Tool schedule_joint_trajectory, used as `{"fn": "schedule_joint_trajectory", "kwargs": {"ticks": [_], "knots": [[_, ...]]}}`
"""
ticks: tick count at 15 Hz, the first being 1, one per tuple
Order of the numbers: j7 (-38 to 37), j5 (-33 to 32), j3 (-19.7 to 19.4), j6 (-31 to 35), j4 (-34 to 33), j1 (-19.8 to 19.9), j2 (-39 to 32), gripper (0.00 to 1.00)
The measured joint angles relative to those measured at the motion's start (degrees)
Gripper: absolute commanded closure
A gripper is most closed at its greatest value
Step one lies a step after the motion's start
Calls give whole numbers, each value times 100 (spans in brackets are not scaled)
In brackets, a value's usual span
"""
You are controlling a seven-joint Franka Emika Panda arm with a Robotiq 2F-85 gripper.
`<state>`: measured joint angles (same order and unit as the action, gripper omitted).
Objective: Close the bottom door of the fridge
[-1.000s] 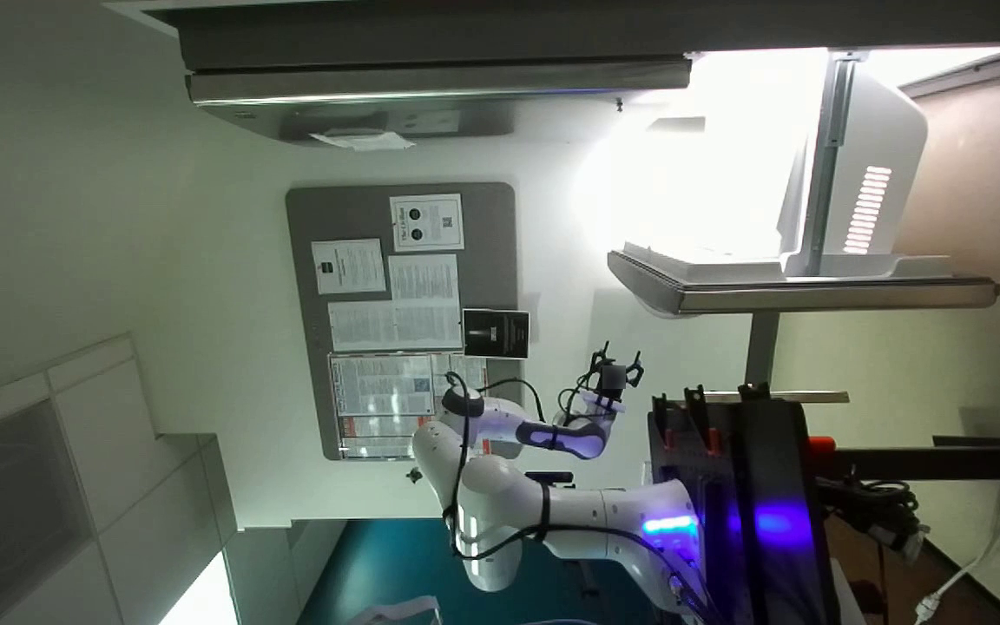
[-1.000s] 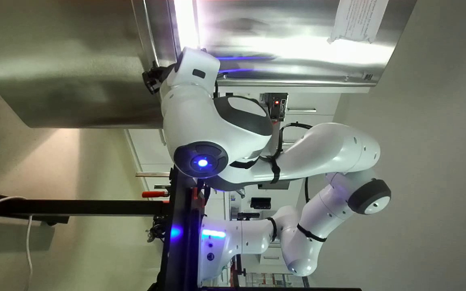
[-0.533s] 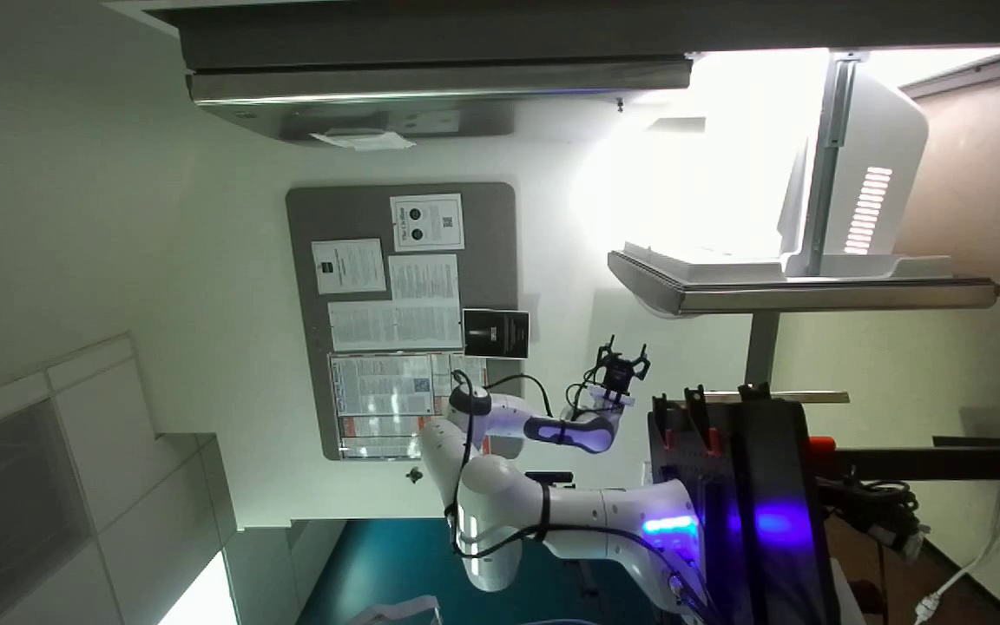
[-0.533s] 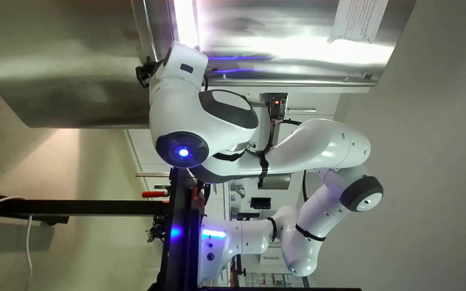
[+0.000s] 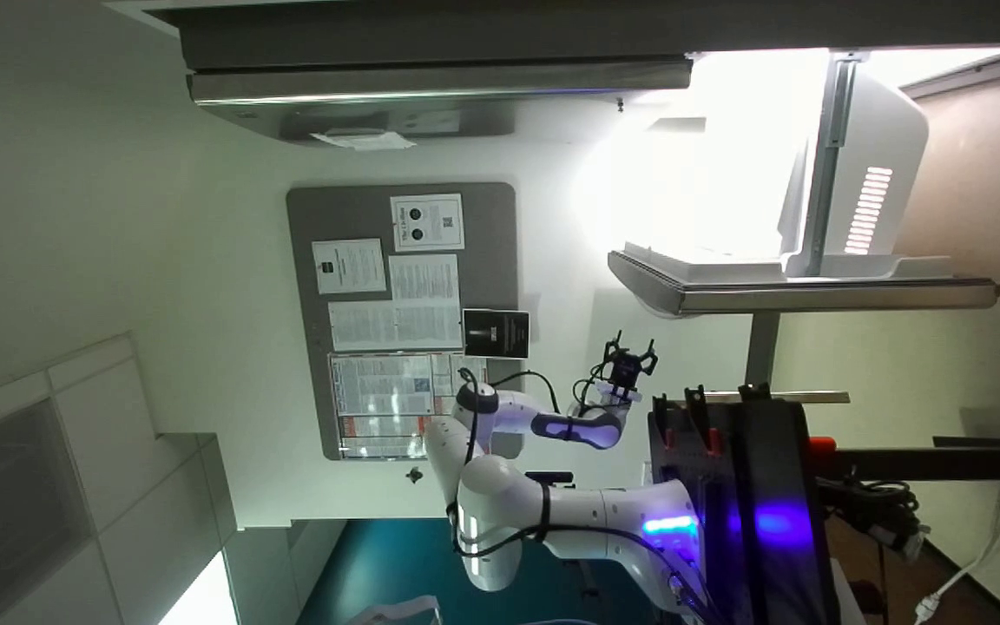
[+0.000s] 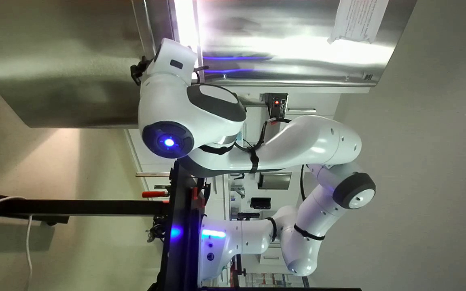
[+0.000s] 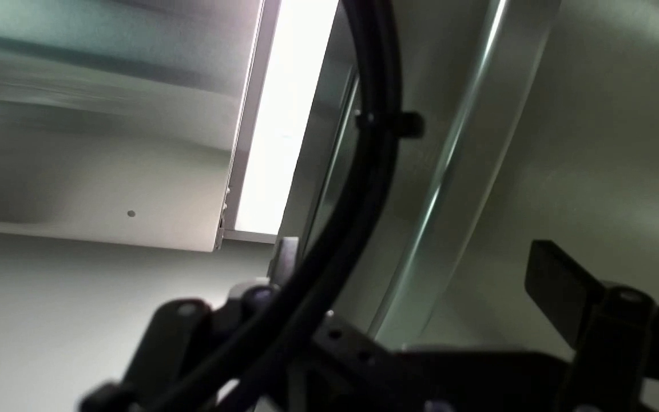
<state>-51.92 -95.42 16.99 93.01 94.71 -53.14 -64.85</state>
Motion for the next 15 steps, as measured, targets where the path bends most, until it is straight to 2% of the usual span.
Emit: {"fn": "schedule_joint_trajectory", "kwargs": {"ticks": [15], "knots": [[14,-1,-113,79,-660,192,-532,0]]}}
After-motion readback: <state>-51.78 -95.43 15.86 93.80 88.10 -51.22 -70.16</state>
